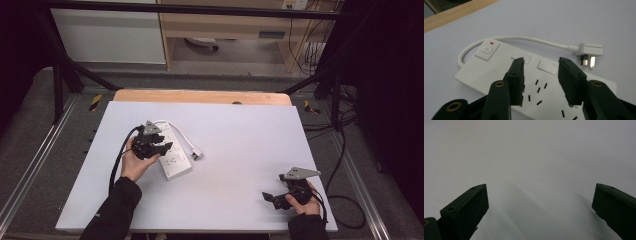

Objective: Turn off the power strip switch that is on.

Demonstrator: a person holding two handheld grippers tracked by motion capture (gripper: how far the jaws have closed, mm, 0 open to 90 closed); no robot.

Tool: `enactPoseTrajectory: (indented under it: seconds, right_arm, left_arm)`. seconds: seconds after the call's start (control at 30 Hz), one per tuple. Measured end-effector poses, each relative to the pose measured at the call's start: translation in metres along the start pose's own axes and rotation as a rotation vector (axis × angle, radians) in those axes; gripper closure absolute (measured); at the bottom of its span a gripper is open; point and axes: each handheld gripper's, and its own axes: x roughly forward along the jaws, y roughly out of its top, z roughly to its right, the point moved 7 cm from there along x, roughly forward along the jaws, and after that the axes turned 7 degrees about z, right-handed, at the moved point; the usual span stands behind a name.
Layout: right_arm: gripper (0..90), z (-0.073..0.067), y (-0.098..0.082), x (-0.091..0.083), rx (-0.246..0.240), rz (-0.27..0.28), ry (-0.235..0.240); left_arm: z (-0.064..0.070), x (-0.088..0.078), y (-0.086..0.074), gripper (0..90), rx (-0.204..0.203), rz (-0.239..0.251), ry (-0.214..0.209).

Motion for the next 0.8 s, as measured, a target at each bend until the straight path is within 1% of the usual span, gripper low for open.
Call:
enactPoseTrajectory:
  seconds: [0.07,0.1,0.17,0.23,0.33,0.47,0.57,0.8]
  right_arm:
    - [1.2,0.0,0.0,0.0,-0.001,-0.002,-0.002]
    - [1.2,0.0,0.0,0.0,-0.002,0.0,-0.001]
    - [1.2,0.0,0.0,0.0,-0.002,0.001,-0.002]
    - [1.2,0.001,0.0,0.0,-0.004,0.001,-0.001]
    - [1.2,0.0,0.0,0.0,-0.002,0.0,-0.001]
    - [1.2,0.0,0.0,0.0,-0.002,0.0,-0.001]
    - [1.2,0.0,0.0,0.0,-0.002,-0.001,-0.003]
    - [1.1,0.001,0.0,0.0,-0.004,0.001,-0.003]
  left_arm:
    - [-0.001,-0.004,-0.003,48.6,-0.006,-0.01,0.012]
    - [-0.002,-0.006,-0.004,44.1,-0.009,-0.017,0.01]
    - [-0.003,-0.009,-0.007,38.4,-0.011,-0.017,0.017]
    - [-0.003,-0.012,-0.011,34.8,-0.021,-0.02,0.009]
    - [-0.003,-0.017,-0.016,29.3,-0.017,-0.032,0.014]
    - [-0.002,-0.024,-0.02,22.5,-0.026,-0.028,0.012]
    - [-0.001,-0.029,-0.024,17.4,-0.015,-0.031,0.017]
    - [0.004,-0.04,-0.03,7.4,-0.014,-0.023,0.023]
